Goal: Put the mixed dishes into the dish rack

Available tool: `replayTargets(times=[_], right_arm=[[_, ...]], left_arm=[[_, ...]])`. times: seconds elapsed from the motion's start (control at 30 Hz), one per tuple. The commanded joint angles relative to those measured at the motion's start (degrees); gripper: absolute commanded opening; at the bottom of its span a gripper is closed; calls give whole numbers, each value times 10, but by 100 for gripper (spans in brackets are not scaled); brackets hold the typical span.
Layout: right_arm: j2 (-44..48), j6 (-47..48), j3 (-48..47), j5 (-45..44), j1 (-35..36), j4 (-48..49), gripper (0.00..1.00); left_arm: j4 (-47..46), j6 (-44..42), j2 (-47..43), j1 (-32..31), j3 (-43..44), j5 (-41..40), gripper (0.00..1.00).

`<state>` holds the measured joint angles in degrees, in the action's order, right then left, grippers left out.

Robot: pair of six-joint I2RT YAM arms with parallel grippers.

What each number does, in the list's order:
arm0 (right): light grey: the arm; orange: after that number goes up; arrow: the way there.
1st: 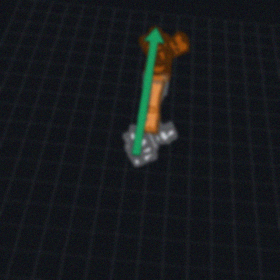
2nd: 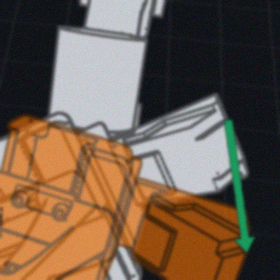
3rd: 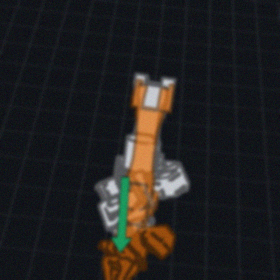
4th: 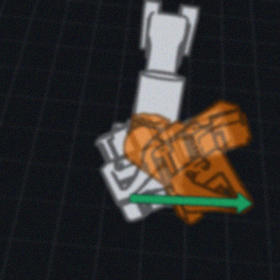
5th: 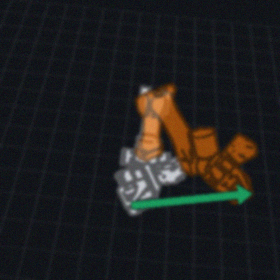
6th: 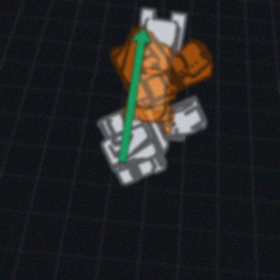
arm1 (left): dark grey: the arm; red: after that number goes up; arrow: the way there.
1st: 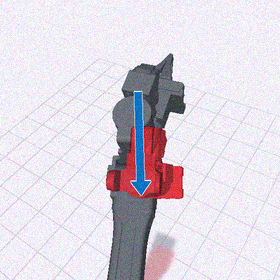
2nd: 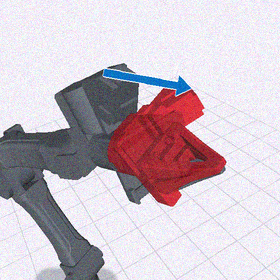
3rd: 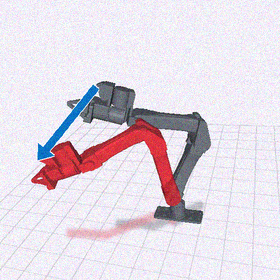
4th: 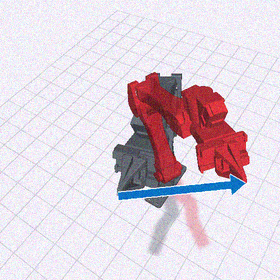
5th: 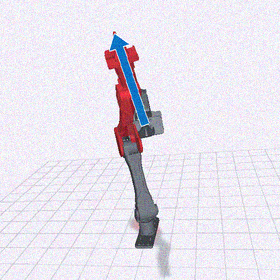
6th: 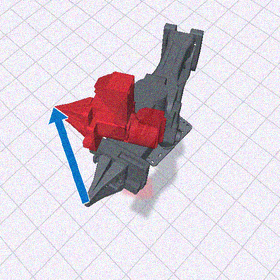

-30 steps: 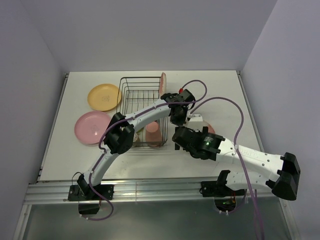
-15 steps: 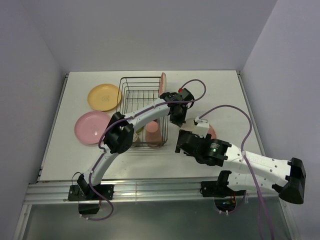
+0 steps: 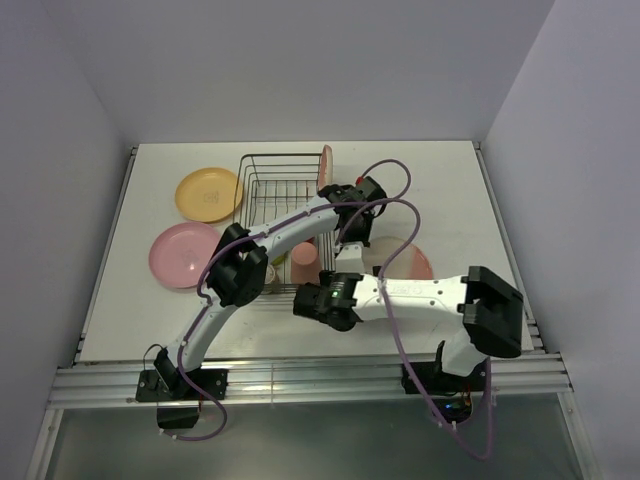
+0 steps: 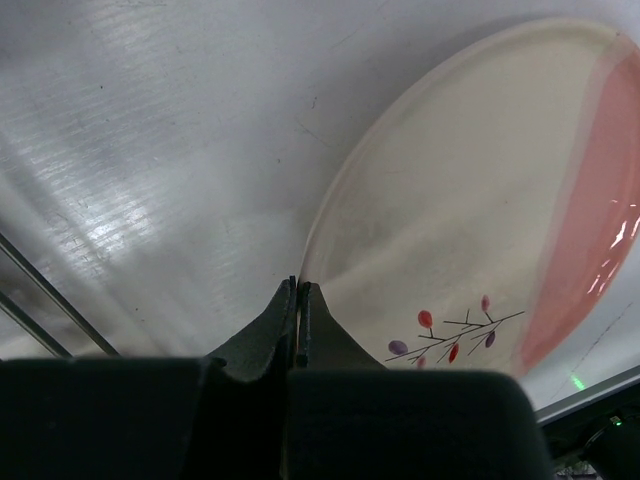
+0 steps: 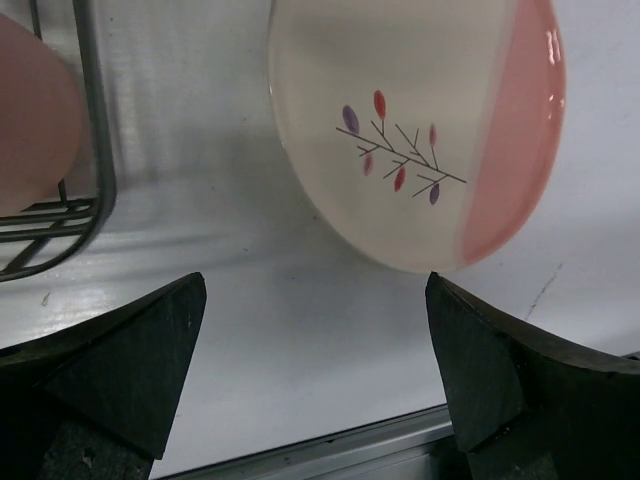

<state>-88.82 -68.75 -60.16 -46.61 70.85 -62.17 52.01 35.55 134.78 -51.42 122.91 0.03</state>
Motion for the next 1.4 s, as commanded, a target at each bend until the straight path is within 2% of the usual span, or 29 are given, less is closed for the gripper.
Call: replayTargets(times=[0.0, 0.17, 1.0, 1.37], right_arm=[[-42, -68, -57, -87, 17, -102, 97], [-72, -97, -53, -103, 22, -125, 95], [-67, -37, 43, -80, -12, 12, 92], [-88, -43, 37, -76, -46, 7, 92]], left_arm=[[-14, -8, -31, 2, -9, 12, 0], [-16, -9, -37, 2, -19, 12, 0], [-6, -3, -77, -7, -16, 30, 0], [-1, -2, -79, -15, -6, 33, 0]])
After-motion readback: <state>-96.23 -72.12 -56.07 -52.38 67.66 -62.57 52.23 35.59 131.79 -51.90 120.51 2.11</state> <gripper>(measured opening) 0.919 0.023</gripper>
